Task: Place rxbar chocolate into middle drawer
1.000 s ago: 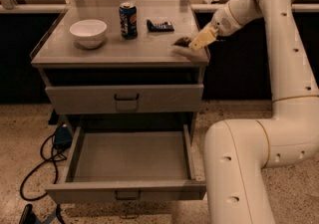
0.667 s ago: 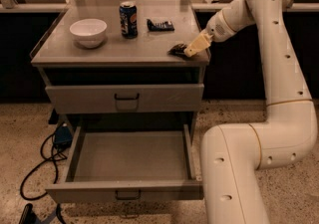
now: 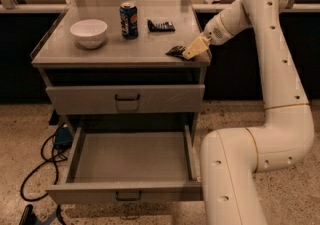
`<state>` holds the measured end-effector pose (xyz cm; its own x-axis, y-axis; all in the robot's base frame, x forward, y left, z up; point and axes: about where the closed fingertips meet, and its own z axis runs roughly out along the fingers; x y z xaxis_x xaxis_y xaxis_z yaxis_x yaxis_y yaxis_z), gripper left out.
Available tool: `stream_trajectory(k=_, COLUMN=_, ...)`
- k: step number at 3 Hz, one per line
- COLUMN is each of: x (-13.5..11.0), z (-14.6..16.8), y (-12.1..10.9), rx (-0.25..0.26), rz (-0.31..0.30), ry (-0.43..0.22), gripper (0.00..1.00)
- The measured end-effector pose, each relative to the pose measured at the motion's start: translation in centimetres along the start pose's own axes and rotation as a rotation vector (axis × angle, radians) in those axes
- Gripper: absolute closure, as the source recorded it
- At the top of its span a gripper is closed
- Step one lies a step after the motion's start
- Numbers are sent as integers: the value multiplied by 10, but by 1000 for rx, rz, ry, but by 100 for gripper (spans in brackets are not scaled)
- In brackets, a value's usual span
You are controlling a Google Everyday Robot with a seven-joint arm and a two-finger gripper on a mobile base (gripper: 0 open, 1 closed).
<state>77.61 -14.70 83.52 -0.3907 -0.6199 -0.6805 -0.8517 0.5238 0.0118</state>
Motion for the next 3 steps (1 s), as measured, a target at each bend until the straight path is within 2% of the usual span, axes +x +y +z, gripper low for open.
stream_trajectory(k=1, x=27, z=-2, y=11, rx=-18, rz=62, ry=28, gripper=100)
stream_trajectory(k=3, x=24, z=-3, y=12, rx=-18, rz=62, ry=28, gripper=100)
